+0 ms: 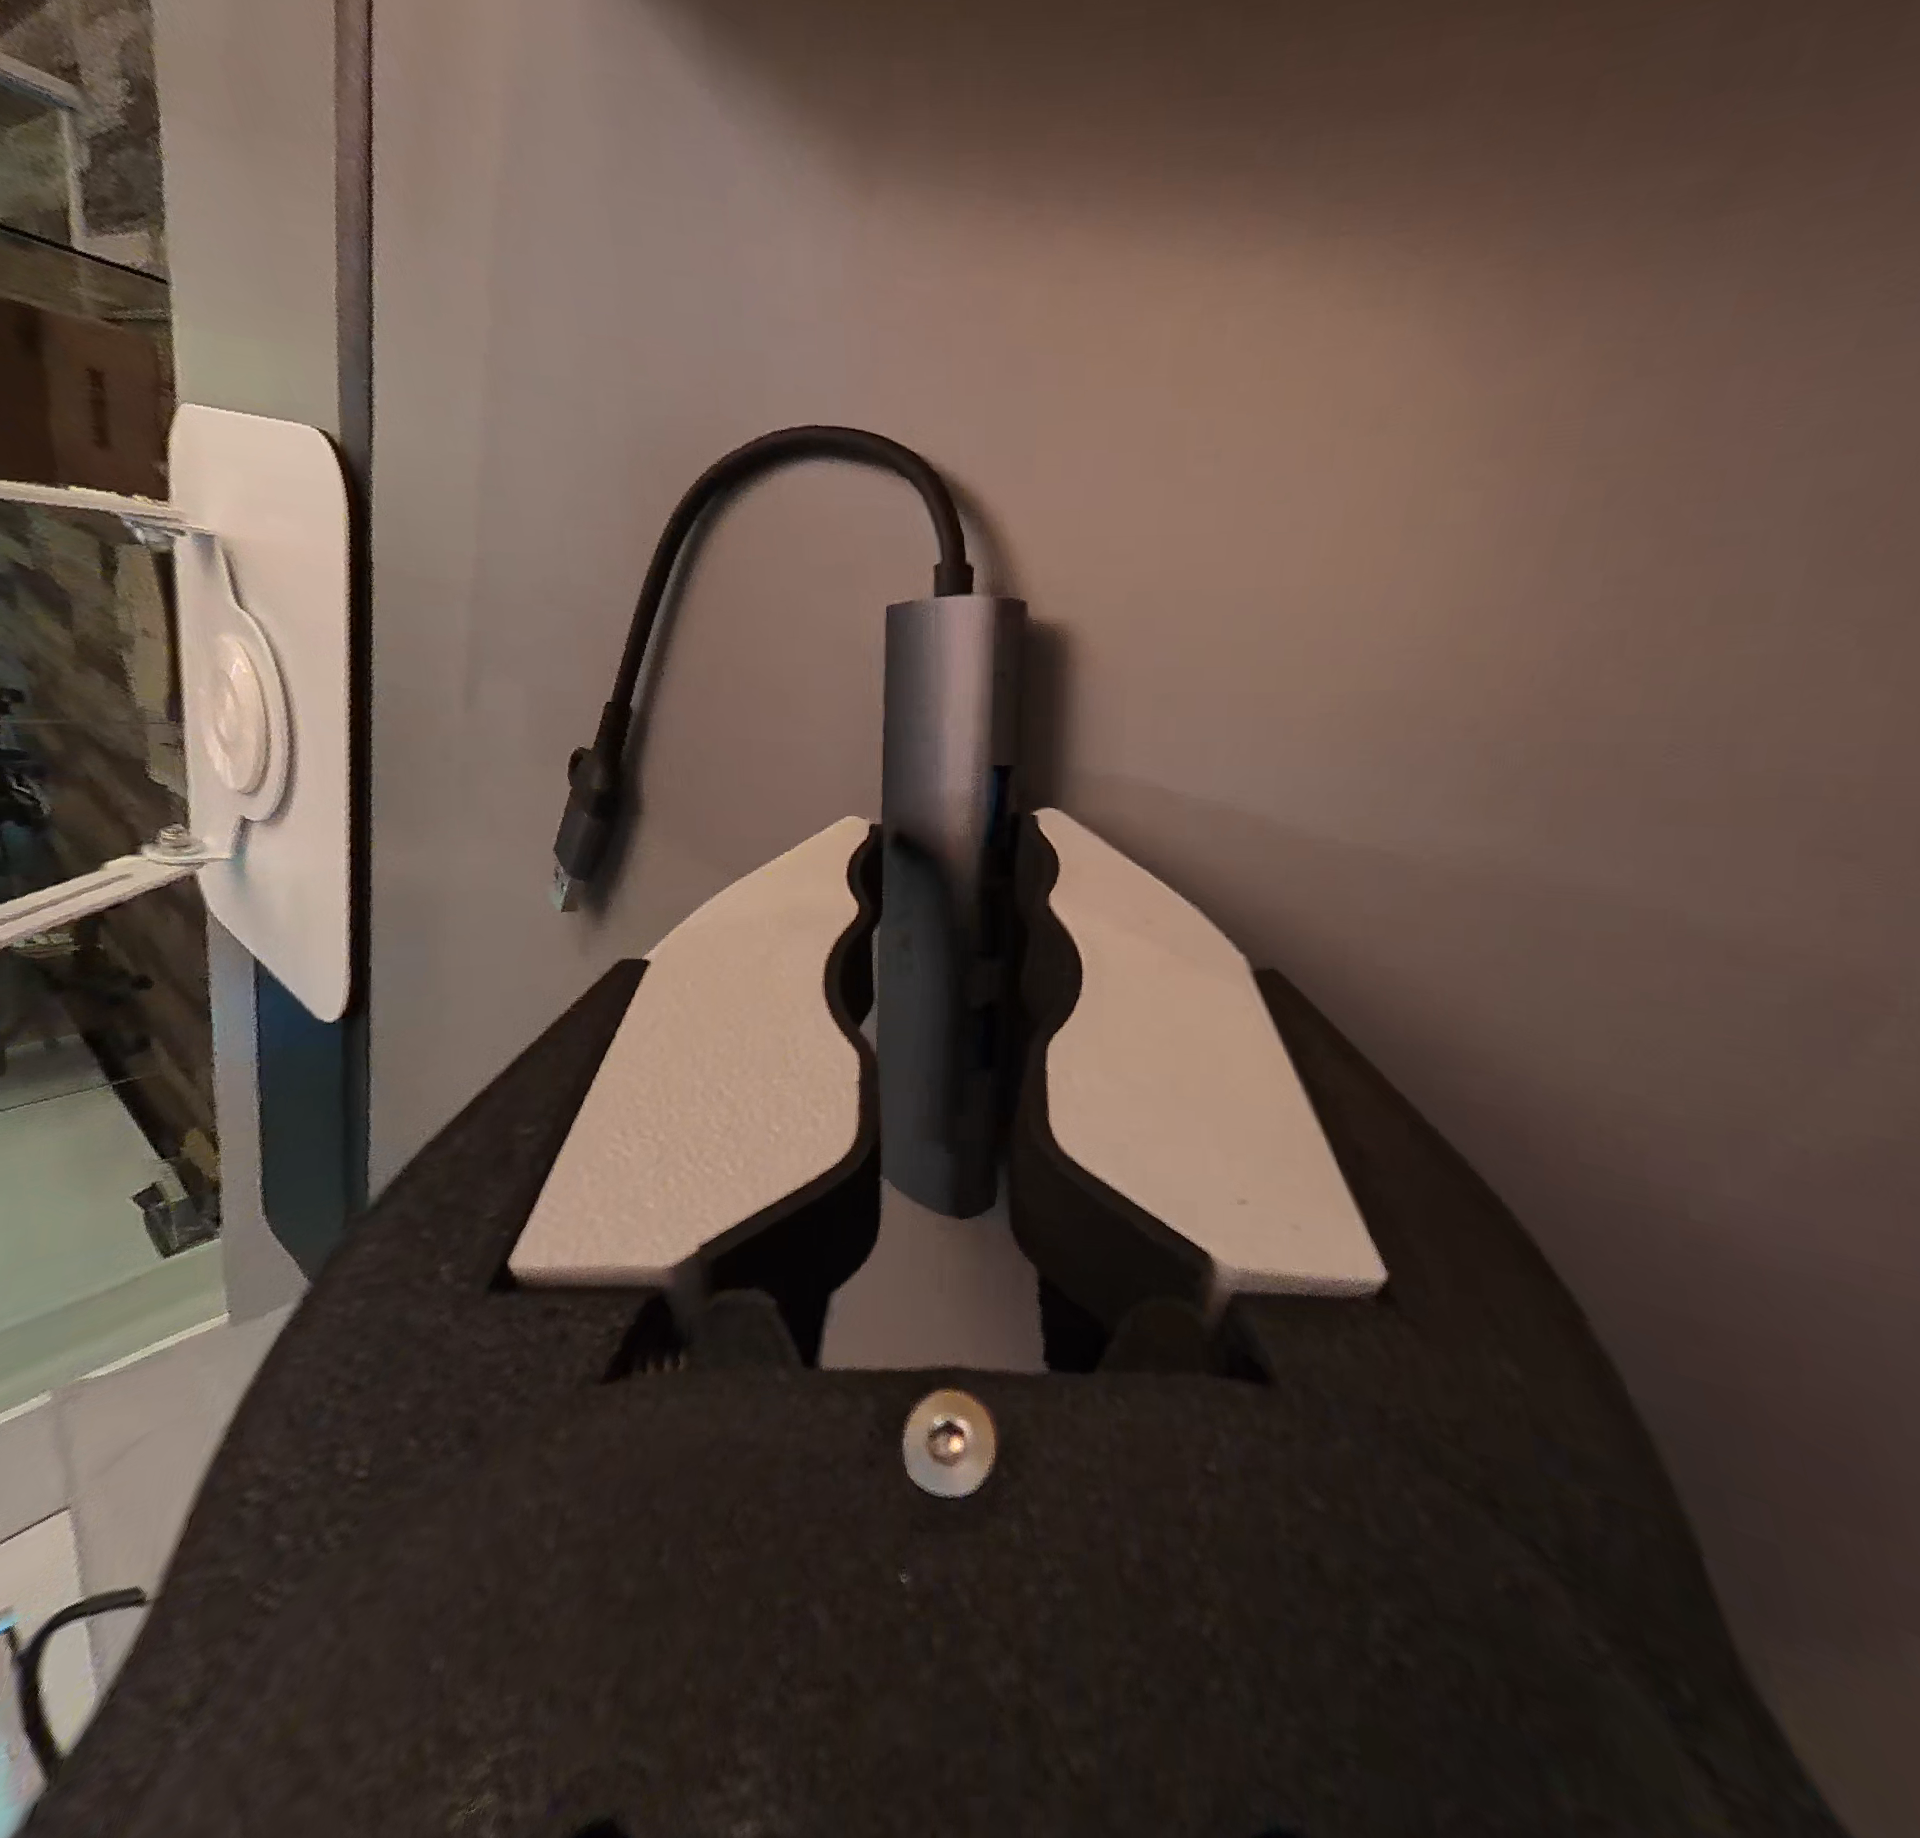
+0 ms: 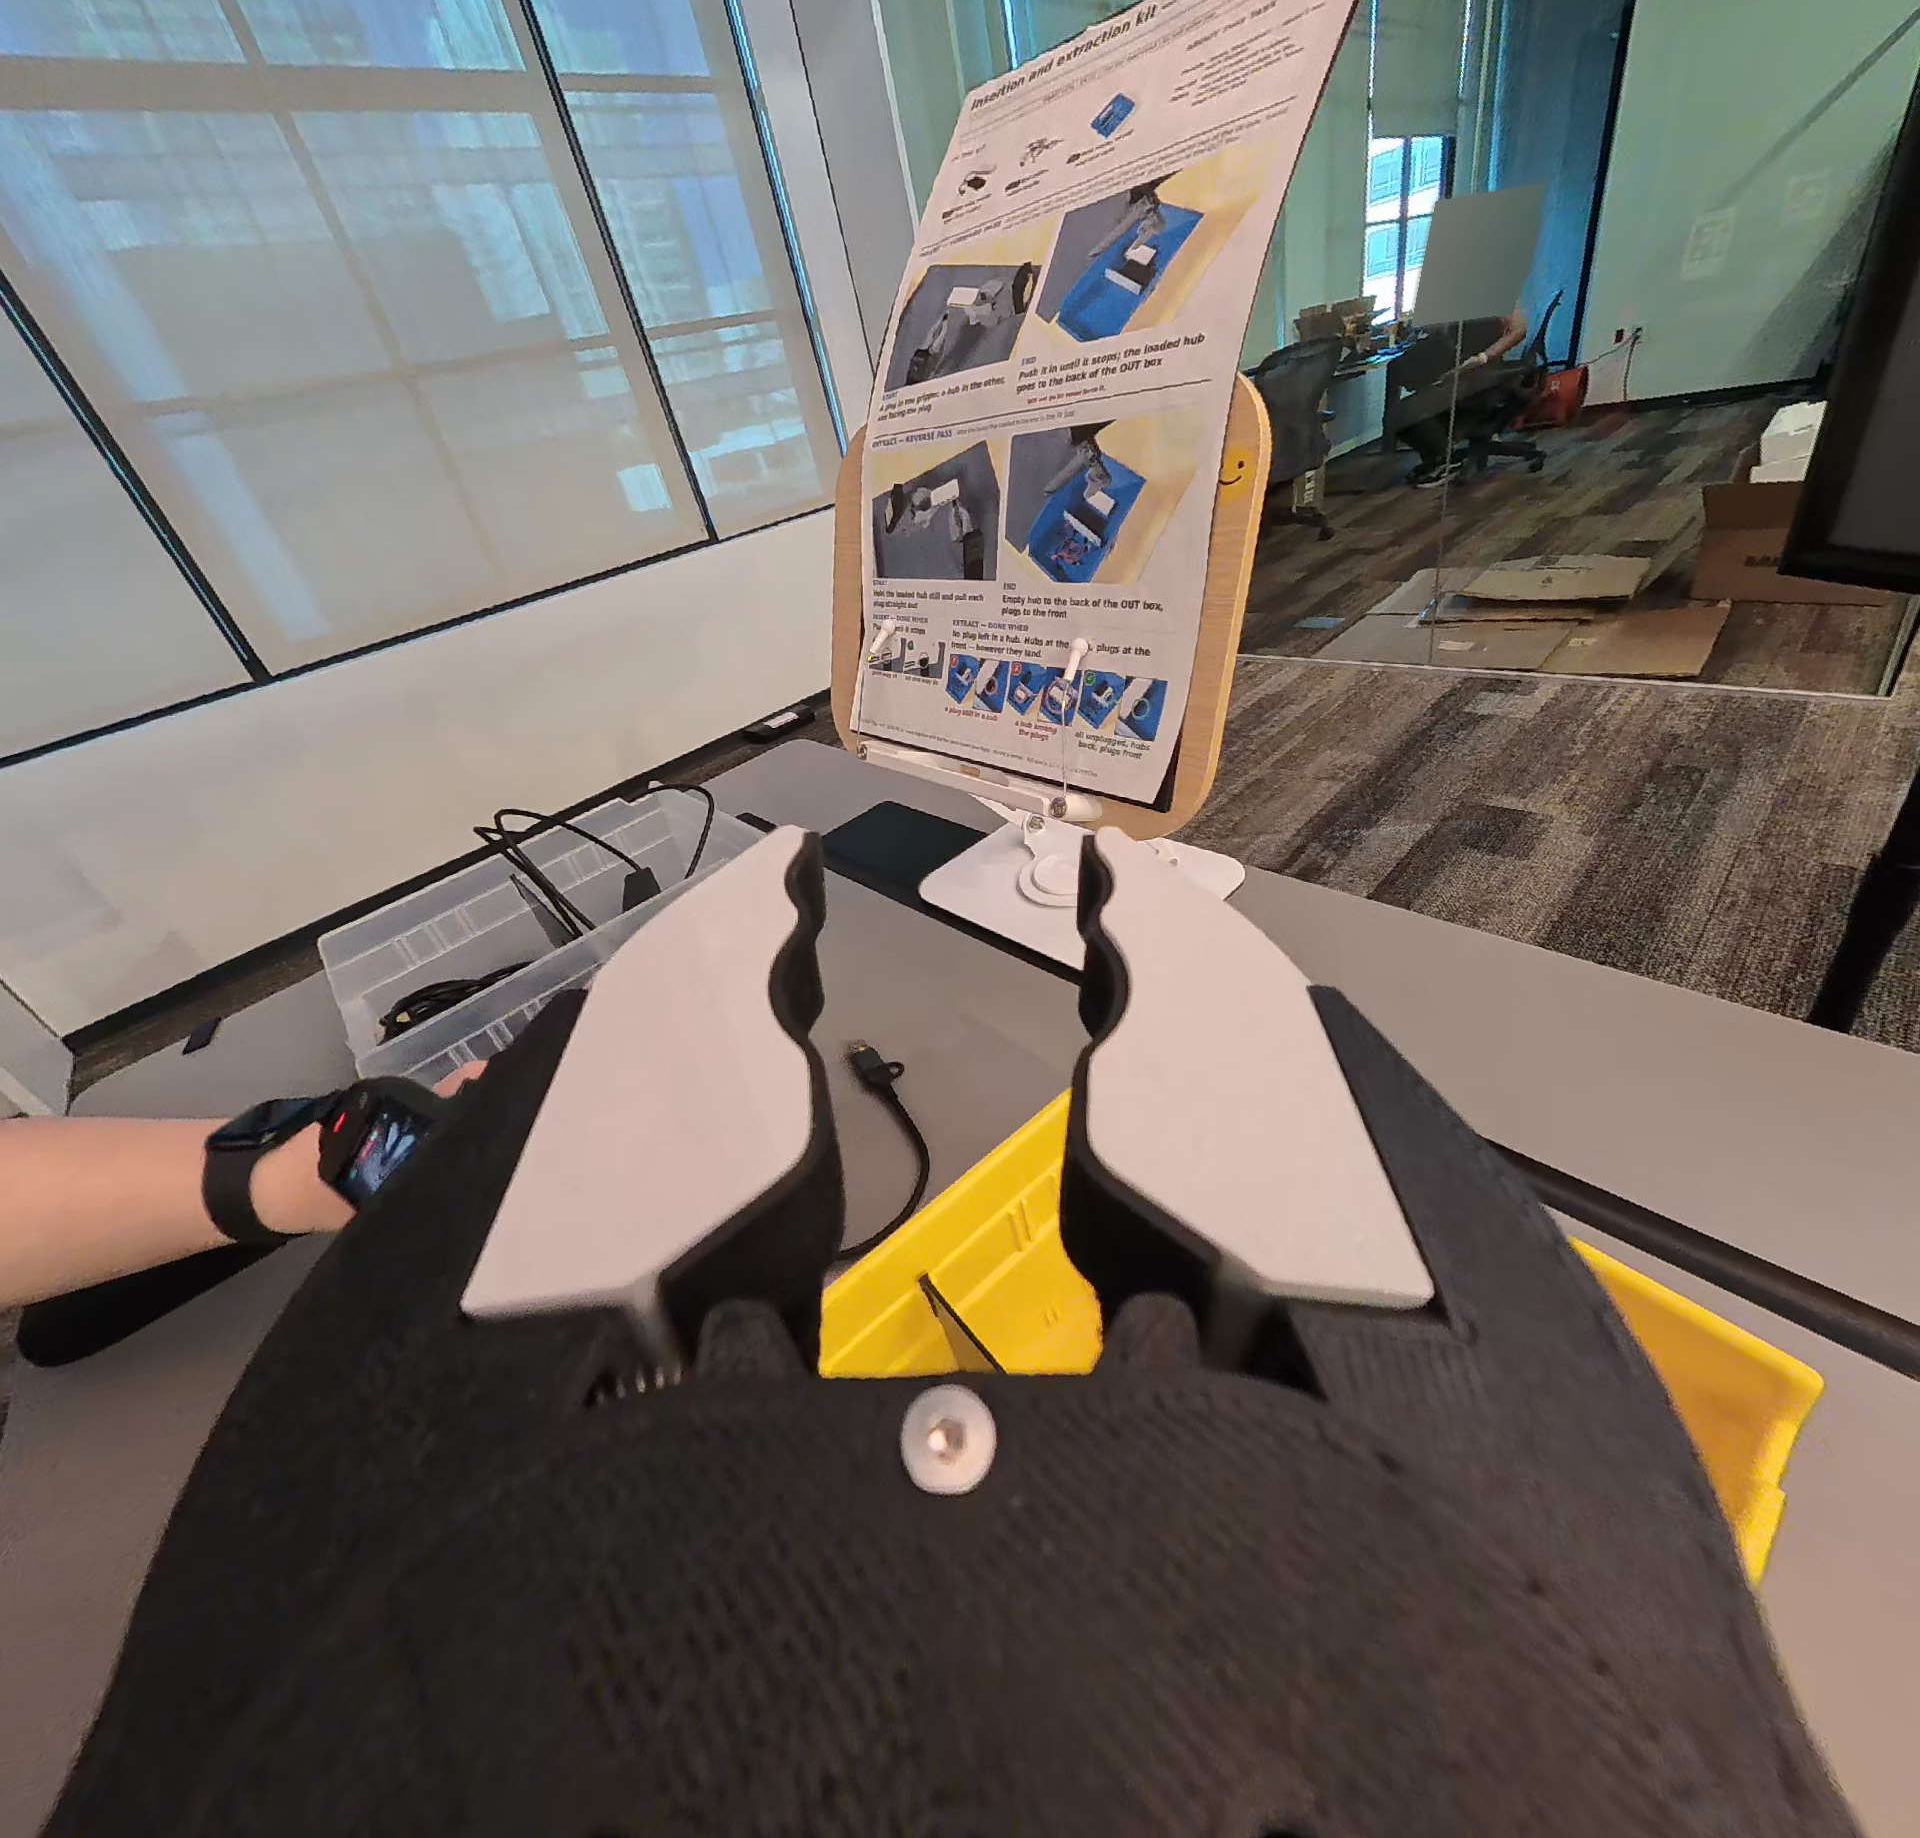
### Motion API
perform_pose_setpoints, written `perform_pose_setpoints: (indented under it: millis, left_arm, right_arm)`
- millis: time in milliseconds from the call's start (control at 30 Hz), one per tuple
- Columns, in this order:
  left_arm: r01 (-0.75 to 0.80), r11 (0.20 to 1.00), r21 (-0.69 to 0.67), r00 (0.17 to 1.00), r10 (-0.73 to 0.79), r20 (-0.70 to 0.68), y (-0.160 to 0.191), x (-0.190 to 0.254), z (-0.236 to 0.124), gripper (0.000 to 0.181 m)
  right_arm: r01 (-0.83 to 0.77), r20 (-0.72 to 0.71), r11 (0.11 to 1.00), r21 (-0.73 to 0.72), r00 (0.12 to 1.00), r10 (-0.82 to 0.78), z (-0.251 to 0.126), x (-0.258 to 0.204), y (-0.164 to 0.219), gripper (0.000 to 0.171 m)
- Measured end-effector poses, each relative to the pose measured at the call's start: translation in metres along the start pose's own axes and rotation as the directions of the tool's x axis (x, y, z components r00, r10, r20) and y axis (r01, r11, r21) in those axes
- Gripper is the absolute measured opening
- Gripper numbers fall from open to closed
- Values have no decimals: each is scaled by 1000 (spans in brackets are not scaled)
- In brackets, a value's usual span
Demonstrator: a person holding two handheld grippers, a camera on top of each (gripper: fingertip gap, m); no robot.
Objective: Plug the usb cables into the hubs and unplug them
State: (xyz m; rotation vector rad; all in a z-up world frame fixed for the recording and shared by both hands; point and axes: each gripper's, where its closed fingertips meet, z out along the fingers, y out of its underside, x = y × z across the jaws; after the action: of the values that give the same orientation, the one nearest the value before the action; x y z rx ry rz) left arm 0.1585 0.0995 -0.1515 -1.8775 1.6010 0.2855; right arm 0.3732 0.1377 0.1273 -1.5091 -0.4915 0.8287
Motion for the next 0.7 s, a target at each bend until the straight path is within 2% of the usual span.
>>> perform_pose_setpoints:
  millis: [67,133,200,267,333,367,433,567,633,700]
  left_arm:
    - [50,999,-2,998,-50,-24,-1,-2,-6,41]
    - [143,988,64,986,-136,-94,-10,-3,-24,43]
    - [264,947,182,962,-244,-126,-23,-21,-56,39]
    - [394,859,327,919,-368,-140,-31,-54,-104,38]
    - [491,753,438,865,-480,-144,-22,-91,-152,39]
    - [513,723,463,845,-521,-123,-9,-108,-171,41]
    - [518,721,460,817,-576,-16,32,-137,-197,44]
    - [564,747,353,765,-633,116,124,-154,-215,46]
    - [613,734,292,758,-651,45,154,-139,-212,41]
    - [649,737,189,759,-643,-99,174,-109,-203,39]
  right_arm:
    - [-5,0,1000,-6,1000,5,1,1,2,48]
    - [-9,0,1000,-15,1000,9,2,2,4,48]
    - [-10,-3,1000,-20,1000,10,2,3,5,48]
    - [-8,-1,1000,-19,1000,8,3,2,5,48]
    - [-2,4,1000,-18,1000,2,4,0,4,47]
    - [9,8,1000,-18,1000,-9,5,-2,4,46]
    - [67,21,998,-4,998,-67,6,-7,2,46]
    - [157,12,987,20,987,-157,9,-15,-3,52]
    - [162,23,986,40,986,-163,12,-19,-5,52]
    - [157,32,986,51,987,-158,16,-22,-6,51]
